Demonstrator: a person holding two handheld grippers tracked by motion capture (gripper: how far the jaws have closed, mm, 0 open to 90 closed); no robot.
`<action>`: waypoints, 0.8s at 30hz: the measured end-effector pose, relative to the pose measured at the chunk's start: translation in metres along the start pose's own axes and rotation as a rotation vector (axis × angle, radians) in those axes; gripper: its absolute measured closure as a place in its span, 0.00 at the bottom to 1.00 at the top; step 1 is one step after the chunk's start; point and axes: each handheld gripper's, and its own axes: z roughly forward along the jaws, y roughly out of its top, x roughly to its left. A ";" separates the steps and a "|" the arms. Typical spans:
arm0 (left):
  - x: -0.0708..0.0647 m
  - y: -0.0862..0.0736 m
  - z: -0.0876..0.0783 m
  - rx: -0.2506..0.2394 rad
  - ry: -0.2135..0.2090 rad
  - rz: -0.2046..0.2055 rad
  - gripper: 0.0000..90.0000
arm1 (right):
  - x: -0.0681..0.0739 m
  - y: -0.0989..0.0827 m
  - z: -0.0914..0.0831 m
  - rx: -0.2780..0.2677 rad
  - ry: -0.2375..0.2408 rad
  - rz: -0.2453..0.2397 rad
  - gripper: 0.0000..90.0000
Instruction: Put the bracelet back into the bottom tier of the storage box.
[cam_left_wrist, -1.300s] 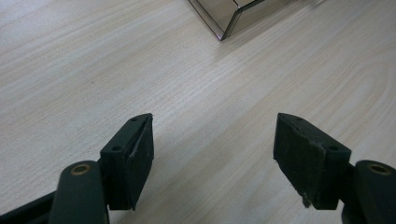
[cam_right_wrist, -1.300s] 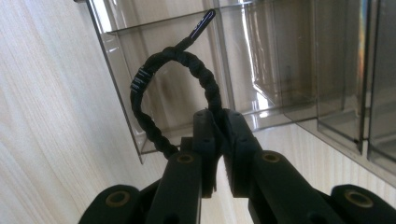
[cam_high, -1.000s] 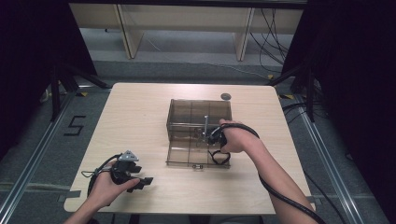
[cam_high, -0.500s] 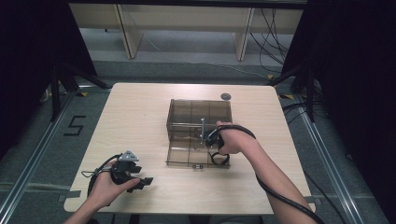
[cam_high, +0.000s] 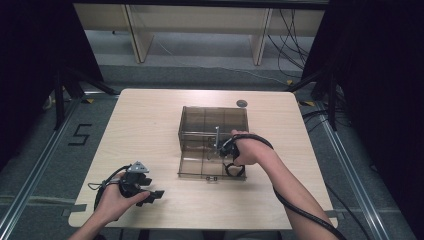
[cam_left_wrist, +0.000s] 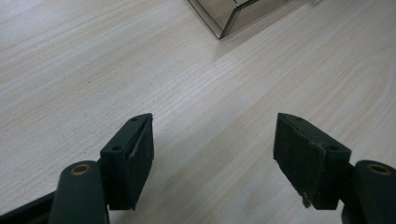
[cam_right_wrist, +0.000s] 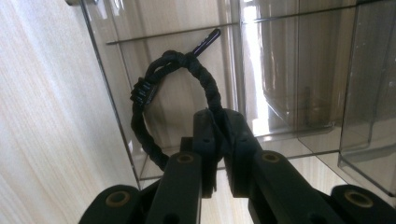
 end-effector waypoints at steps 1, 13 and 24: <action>0.000 0.000 0.000 0.000 0.000 0.000 0.32 | 0.000 0.000 0.000 0.004 -0.005 0.000 0.94; 0.000 0.000 0.000 0.000 -0.001 0.000 0.32 | -0.007 0.002 0.009 -0.045 -0.030 -0.084 0.94; 0.000 0.000 0.000 -0.002 0.000 0.000 0.32 | -0.001 0.000 0.007 -0.037 0.000 0.020 0.88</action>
